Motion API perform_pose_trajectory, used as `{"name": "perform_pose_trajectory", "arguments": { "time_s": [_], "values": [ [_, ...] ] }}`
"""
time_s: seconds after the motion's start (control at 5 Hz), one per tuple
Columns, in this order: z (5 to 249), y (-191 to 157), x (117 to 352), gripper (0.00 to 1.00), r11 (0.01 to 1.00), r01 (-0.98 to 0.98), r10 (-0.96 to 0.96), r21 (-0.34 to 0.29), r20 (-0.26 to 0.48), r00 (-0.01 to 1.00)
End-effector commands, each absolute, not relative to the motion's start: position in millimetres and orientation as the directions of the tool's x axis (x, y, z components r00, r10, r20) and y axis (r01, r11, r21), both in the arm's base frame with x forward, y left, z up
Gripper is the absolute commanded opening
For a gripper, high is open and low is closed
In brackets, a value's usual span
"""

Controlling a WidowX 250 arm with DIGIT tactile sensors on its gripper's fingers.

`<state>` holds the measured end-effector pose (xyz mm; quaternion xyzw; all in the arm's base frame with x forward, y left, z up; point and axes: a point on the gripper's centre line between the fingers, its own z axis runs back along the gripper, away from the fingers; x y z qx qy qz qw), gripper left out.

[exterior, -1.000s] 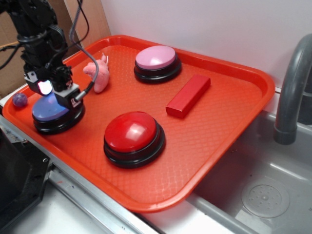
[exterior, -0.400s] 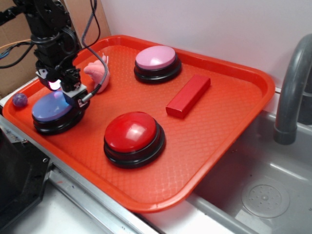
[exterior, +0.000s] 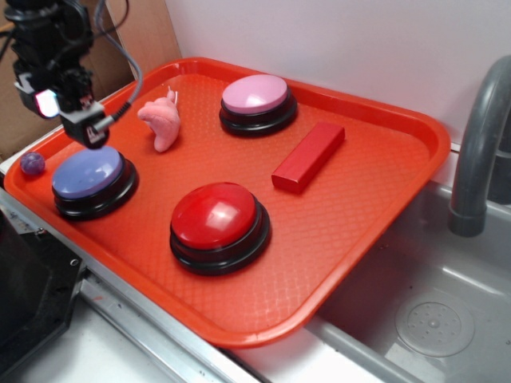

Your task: Push the purple button.

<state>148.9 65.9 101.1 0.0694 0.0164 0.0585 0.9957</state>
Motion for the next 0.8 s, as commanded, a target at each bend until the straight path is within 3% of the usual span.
{"name": "perform_pose_trajectory", "arguments": {
  "time_s": [0.0,0.6],
  "values": [
    [144,78,145,1.0,0.962,-0.187,0.189,0.197,0.012,0.982],
    [155,79,151,1.0,0.968,-0.197,0.195,0.154,0.024,0.98]
  ]
}}
